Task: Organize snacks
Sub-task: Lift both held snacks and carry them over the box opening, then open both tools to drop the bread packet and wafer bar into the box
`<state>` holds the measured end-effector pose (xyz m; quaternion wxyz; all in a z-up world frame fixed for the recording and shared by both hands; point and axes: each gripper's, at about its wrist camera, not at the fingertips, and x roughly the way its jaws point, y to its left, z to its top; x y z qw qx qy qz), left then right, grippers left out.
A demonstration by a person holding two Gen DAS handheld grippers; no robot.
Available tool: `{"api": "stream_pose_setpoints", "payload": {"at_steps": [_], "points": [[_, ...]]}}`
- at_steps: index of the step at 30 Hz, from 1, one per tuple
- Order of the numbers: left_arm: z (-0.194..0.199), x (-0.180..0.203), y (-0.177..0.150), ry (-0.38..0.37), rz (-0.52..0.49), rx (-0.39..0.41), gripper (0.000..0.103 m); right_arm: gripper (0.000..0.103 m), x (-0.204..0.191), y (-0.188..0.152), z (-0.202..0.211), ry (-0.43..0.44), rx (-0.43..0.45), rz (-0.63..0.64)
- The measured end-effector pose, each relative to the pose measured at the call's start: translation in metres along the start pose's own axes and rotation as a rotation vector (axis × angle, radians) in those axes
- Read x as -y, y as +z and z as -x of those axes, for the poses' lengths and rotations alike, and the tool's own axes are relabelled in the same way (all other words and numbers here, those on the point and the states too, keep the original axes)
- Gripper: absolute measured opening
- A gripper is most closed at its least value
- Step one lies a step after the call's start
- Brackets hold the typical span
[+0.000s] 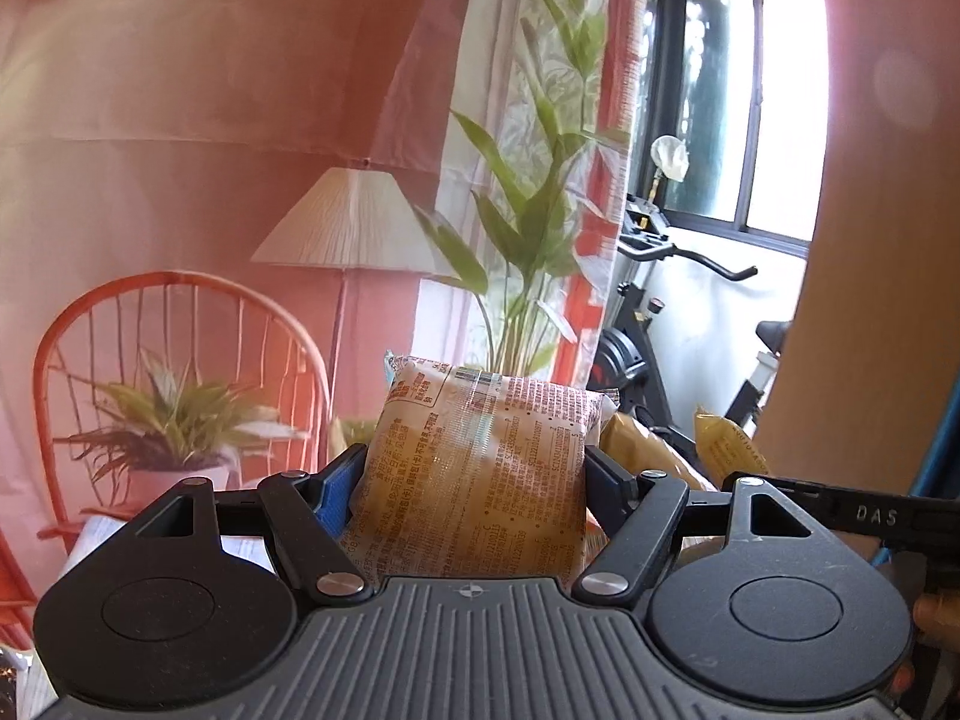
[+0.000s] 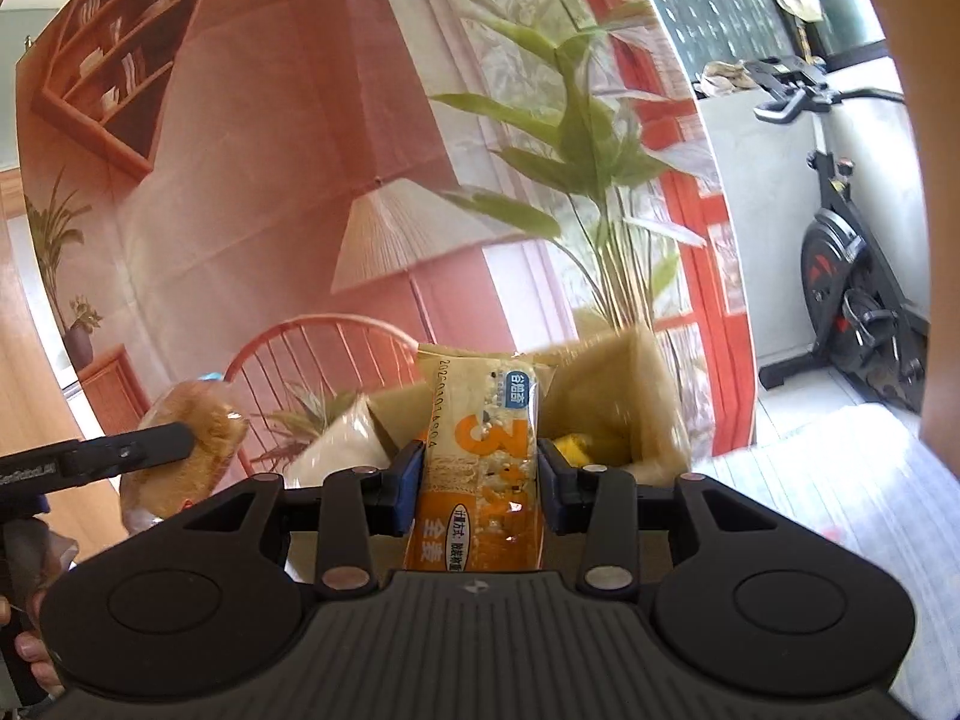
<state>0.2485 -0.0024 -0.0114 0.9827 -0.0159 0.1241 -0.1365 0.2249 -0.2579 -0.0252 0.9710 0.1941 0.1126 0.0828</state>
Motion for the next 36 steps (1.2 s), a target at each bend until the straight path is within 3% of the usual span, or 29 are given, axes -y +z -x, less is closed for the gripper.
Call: {"api": "stream_pose_setpoints", "payload": {"at_steps": [6,15,20,27,31,34,36], "points": [[-0.057,-0.013,0.025,-0.066,0.142,-0.065,0.077,0.041,0.004,0.030,-0.045,-0.017,-0.038,0.050],[-0.126,-0.034,0.008,-0.013,0.213,-0.190,0.077,0.041,0.022,0.037,-0.100,-0.035,-0.118,0.050],[-0.143,-0.031,0.002,0.028,0.120,-0.210,0.077,0.041,0.032,0.034,-0.125,-0.056,-0.159,0.033],[-0.148,-0.026,0.012,0.013,0.040,-0.176,0.077,0.041,0.040,0.036,-0.144,-0.090,-0.169,0.003],[-0.144,-0.018,0.016,0.012,-0.017,-0.159,0.077,0.045,0.042,0.038,-0.149,-0.120,-0.156,0.002],[-0.139,-0.016,0.015,0.005,-0.040,-0.155,0.077,0.056,0.042,0.039,-0.146,-0.132,-0.142,0.004],[-0.136,-0.016,0.014,0.001,-0.043,-0.158,0.077,0.056,0.040,0.040,-0.144,-0.131,-0.140,0.012]]}}
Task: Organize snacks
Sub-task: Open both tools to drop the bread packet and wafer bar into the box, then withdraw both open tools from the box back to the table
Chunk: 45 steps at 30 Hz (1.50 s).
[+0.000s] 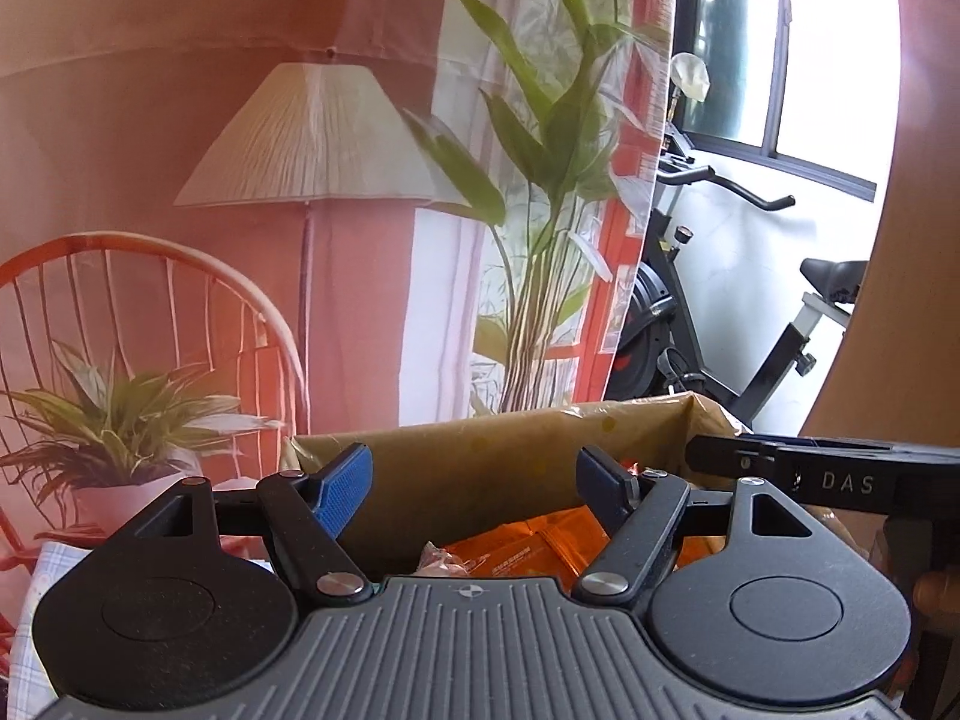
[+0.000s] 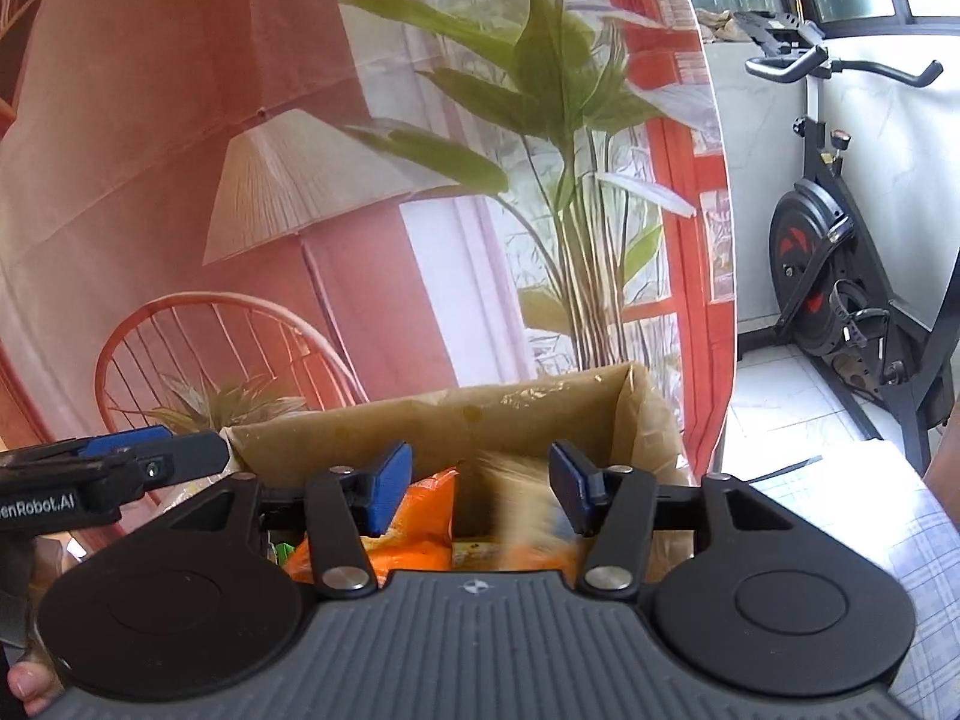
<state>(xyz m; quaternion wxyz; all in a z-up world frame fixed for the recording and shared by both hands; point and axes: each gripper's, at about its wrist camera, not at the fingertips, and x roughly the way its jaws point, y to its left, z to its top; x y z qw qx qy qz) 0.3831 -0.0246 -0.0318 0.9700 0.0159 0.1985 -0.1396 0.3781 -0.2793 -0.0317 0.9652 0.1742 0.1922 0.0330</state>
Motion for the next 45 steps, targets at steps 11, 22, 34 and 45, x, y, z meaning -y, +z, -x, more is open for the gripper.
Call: {"api": "stream_pose_setpoints", "payload": {"at_steps": [11,22,34,45], "points": [[0.034,-0.005,-0.010,-0.008,-0.003,0.006,0.077,0.056,-0.015,-0.011,0.035,-0.006,0.022,0.067],[0.106,-0.014,-0.044,-0.022,-0.023,0.030,0.077,0.056,-0.033,-0.043,0.099,0.032,0.068,0.119],[0.135,-0.027,-0.134,-0.043,0.042,-0.025,0.077,0.056,-0.043,-0.132,0.140,0.109,0.052,0.179],[0.131,-0.019,-0.190,-0.027,0.141,-0.097,0.077,0.056,-0.029,-0.215,0.140,0.124,-0.118,0.243]]}}
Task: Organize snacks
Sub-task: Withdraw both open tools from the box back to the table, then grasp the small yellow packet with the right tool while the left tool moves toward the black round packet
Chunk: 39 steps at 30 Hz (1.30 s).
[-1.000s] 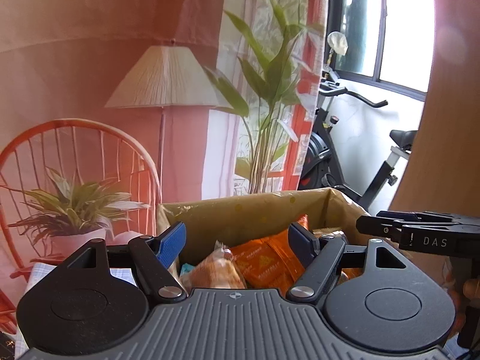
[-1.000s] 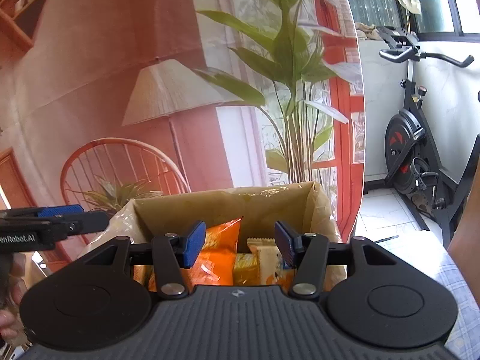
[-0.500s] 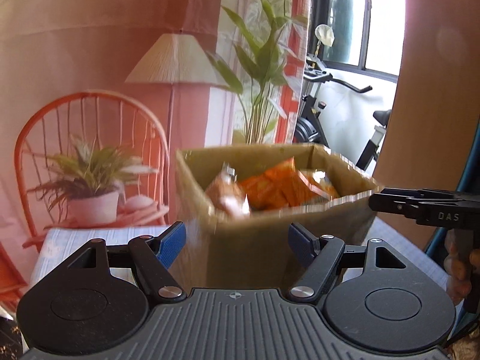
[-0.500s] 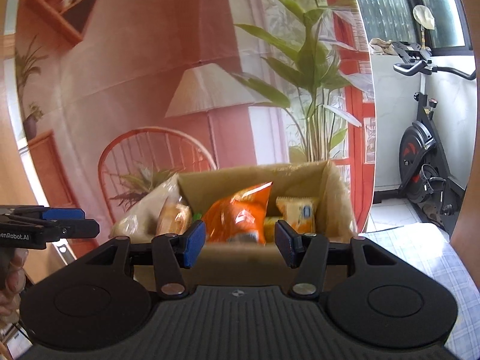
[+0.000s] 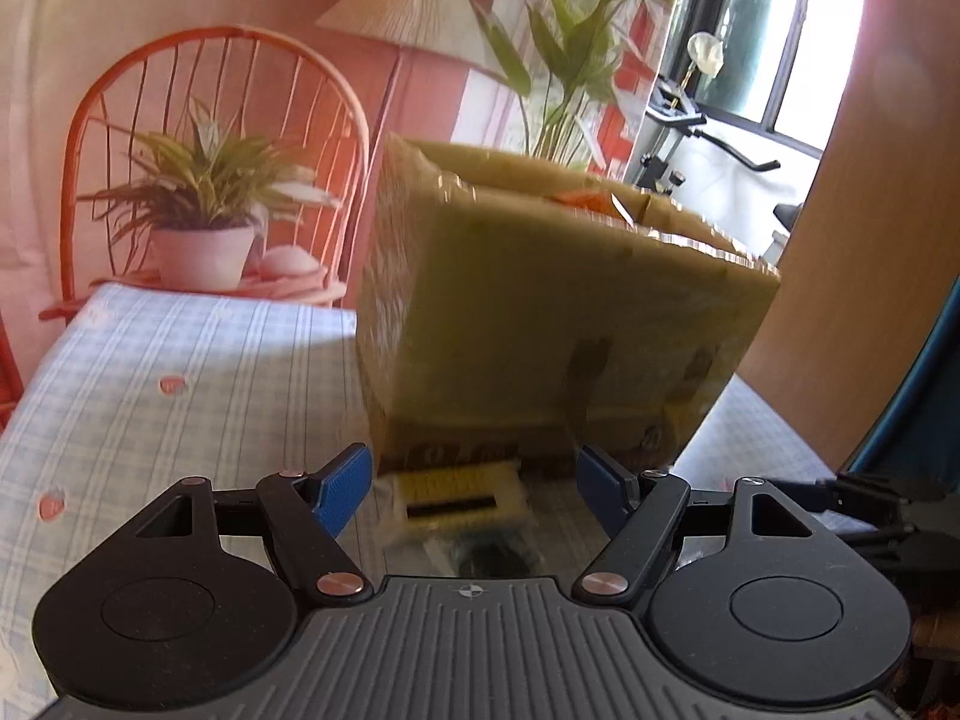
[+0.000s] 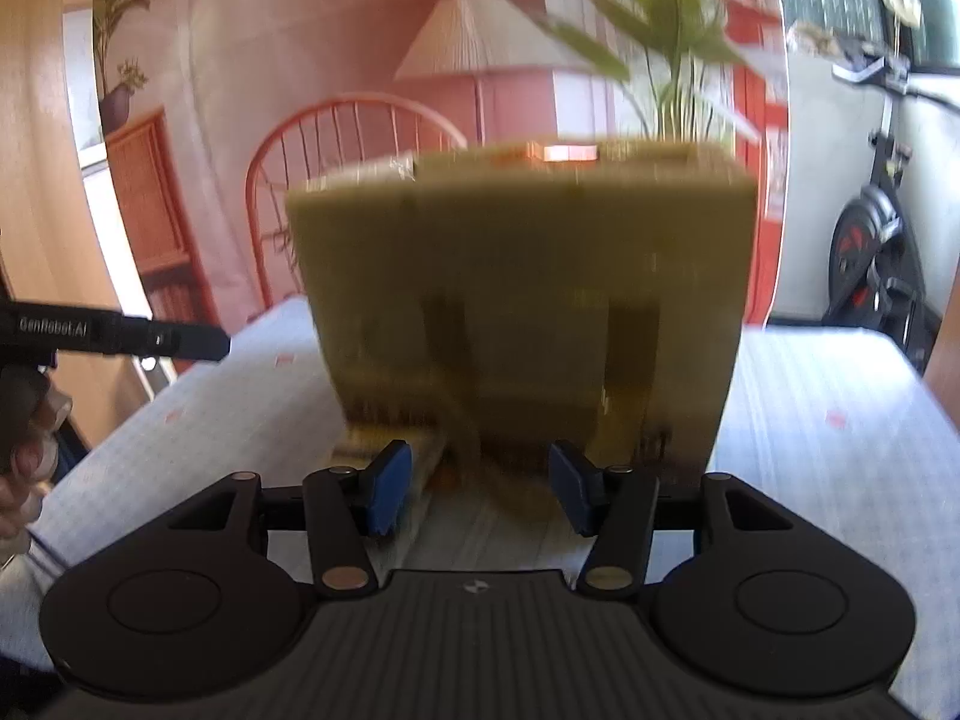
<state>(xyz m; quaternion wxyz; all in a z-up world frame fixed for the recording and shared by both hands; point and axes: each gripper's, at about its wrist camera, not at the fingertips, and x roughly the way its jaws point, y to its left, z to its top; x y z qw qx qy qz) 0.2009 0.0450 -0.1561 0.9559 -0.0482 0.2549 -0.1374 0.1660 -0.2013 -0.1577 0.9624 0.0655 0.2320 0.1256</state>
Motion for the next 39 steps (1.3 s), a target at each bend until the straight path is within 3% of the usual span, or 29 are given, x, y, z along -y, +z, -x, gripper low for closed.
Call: {"api": "stream_pose_setpoints", "payload": {"at_steps": [10,16,21,26,31,35,39], "points": [[-0.007,-0.002,-0.024,0.014,0.020,-0.063,0.077,0.055,-0.005,-0.060,-0.001,0.105,-0.196,0.183],[-0.008,0.001,-0.035,0.010,0.027,-0.090,0.077,0.055,-0.008,-0.083,-0.005,0.160,-0.282,0.229],[-0.008,0.001,-0.041,0.010,0.034,-0.106,0.077,0.058,-0.013,-0.089,-0.006,0.199,-0.311,0.279],[-0.009,0.004,-0.044,0.004,0.034,-0.117,0.077,0.060,-0.019,-0.096,-0.009,0.184,-0.326,0.341],[-0.009,0.004,-0.046,0.003,0.032,-0.124,0.077,0.060,-0.019,-0.094,-0.022,0.167,-0.312,0.314],[-0.008,0.003,-0.048,0.008,0.036,-0.128,0.077,0.047,-0.018,-0.089,-0.031,0.146,-0.292,0.278],[-0.007,0.001,-0.049,0.014,0.041,-0.134,0.077,0.046,-0.016,-0.086,-0.032,0.127,-0.292,0.233]]}}
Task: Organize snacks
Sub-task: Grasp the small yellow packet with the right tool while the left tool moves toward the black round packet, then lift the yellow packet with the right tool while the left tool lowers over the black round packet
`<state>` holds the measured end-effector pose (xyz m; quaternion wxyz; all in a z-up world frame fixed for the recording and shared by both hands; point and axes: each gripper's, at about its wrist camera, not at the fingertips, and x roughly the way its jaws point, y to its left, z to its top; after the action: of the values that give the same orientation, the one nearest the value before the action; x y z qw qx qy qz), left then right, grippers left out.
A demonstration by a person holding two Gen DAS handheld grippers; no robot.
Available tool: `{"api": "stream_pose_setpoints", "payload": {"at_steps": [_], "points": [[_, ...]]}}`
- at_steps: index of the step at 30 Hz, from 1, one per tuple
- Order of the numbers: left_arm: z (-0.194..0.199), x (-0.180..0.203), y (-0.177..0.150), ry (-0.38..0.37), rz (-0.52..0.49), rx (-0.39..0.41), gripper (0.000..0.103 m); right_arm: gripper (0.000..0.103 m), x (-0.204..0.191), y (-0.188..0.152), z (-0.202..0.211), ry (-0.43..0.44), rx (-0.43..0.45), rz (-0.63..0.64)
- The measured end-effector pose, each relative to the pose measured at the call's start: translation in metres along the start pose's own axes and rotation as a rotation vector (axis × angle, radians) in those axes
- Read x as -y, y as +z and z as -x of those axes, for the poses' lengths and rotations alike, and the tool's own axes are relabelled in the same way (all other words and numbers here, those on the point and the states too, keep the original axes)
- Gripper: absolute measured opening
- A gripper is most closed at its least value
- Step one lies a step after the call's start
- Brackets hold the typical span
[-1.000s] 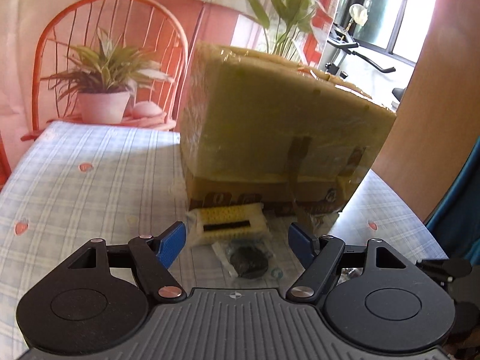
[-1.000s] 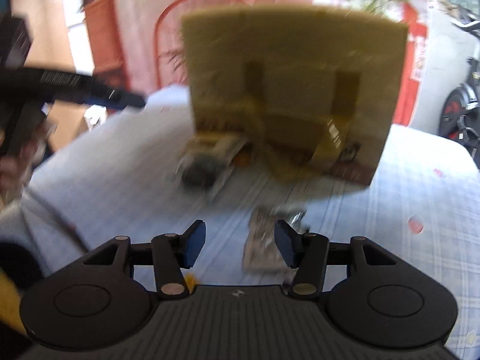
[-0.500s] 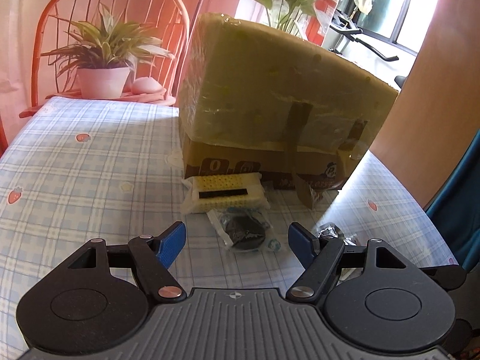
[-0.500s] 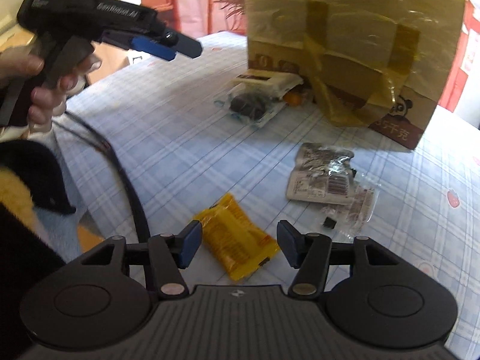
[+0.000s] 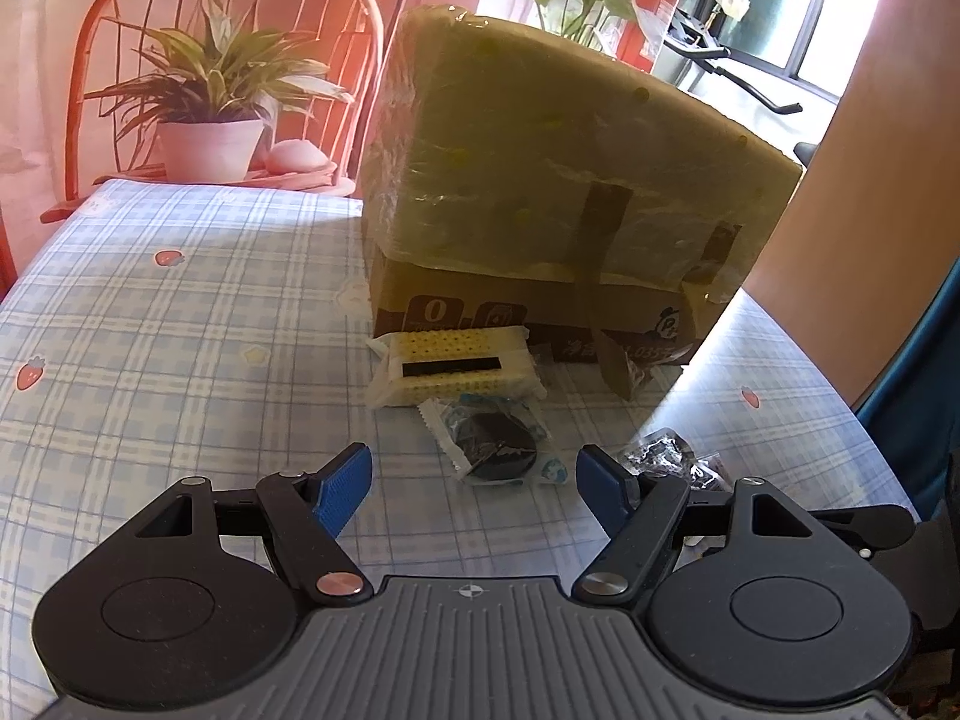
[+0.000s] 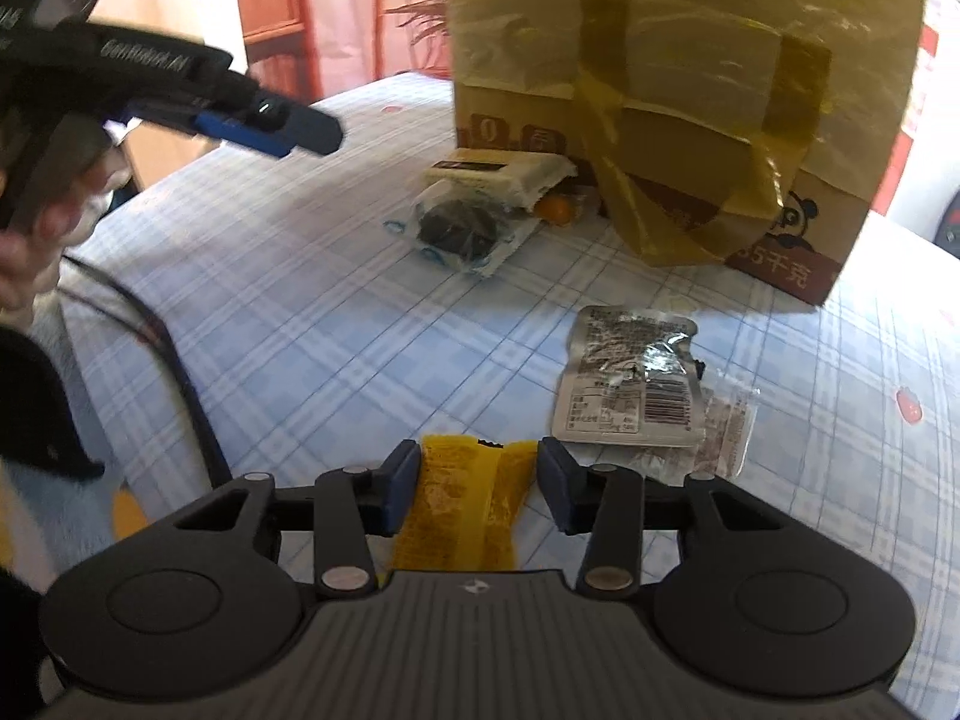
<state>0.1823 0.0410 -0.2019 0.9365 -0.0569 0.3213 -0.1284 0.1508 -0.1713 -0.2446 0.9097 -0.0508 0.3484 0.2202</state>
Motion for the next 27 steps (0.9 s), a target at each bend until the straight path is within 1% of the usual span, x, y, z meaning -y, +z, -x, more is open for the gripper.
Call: {"api": "stream_pose_setpoints", "payload": {"at_steps": [3,7,14,17,19,20,21,22,23,27], "points": [[-0.002,-0.001,-0.001,0.000,0.006,-0.006,0.077,0.049,-0.002,-0.004,0.006,0.001,-0.002,-0.004],[-0.007,0.001,-0.003,-0.004,0.005,-0.021,0.077,0.050,-0.003,-0.012,0.010,-0.002,0.000,-0.018],[-0.009,-0.001,-0.005,-0.001,0.008,-0.040,0.077,0.049,-0.005,-0.013,0.014,-0.008,0.005,-0.038],[-0.011,-0.003,-0.006,0.000,0.018,-0.046,0.077,0.056,-0.004,-0.015,0.016,-0.003,0.007,-0.042],[-0.012,-0.002,-0.006,0.001,0.021,-0.049,0.077,0.056,-0.005,-0.018,0.016,0.003,0.012,-0.038],[-0.013,-0.002,-0.006,0.000,0.020,-0.052,0.077,0.056,-0.006,-0.020,0.017,0.002,0.019,-0.039],[-0.013,-0.001,-0.006,0.000,0.019,-0.055,0.077,0.053,-0.005,-0.020,0.017,0.001,0.025,-0.047],[-0.014,-0.001,-0.007,0.001,0.018,-0.058,0.077,0.048,-0.004,-0.021,0.018,-0.004,0.032,-0.057],[-0.015,-0.001,-0.007,0.001,0.019,-0.060,0.077,0.040,-0.003,-0.021,0.018,-0.001,0.040,-0.072],[-0.018,-0.002,-0.008,0.006,0.024,-0.072,0.077,0.035,0.003,-0.017,0.015,0.032,0.067,-0.107]]}}
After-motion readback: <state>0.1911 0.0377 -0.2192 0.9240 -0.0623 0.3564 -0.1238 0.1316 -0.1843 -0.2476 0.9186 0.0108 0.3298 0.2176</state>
